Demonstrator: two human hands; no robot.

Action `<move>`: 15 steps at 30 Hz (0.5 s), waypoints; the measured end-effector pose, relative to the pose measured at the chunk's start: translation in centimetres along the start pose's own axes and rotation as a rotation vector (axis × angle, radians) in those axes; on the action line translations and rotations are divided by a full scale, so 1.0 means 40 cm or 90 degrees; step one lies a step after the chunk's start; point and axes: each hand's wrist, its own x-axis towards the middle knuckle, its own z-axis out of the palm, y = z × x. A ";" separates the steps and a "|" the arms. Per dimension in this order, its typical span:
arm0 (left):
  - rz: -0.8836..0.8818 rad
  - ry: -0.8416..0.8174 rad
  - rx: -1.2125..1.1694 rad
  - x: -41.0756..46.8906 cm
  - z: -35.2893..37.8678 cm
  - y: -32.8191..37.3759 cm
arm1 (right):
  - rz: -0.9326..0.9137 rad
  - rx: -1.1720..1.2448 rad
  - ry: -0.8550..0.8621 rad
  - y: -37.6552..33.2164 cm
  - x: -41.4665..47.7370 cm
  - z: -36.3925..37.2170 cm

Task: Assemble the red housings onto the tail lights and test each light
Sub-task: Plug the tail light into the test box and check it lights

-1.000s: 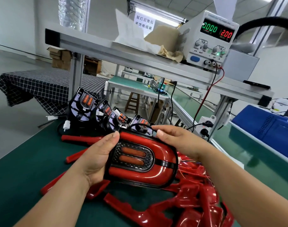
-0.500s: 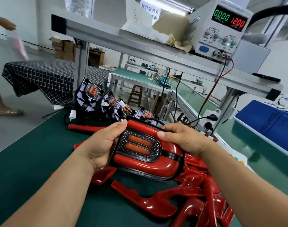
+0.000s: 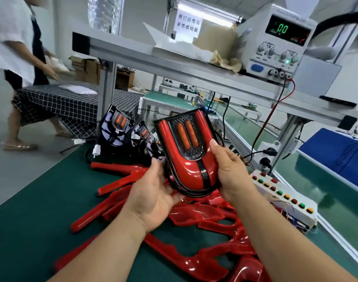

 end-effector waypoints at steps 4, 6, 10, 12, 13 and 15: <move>0.102 0.013 0.058 0.003 0.006 -0.014 | -0.013 -0.067 0.025 0.033 0.003 0.019; 0.121 0.007 0.091 0.002 0.008 -0.012 | -0.018 -0.124 0.024 0.044 0.003 0.023; 0.110 0.043 0.177 -0.001 0.005 -0.010 | -0.038 -0.193 0.027 0.049 -0.003 0.021; 0.102 0.072 0.211 -0.005 0.007 -0.012 | -0.024 -0.209 0.042 0.048 -0.013 0.024; 0.100 0.094 0.218 -0.007 0.009 -0.010 | -0.002 -0.192 0.048 0.051 -0.018 0.025; 0.102 0.147 0.221 -0.008 0.008 -0.006 | 0.039 -0.129 0.049 0.058 -0.029 0.031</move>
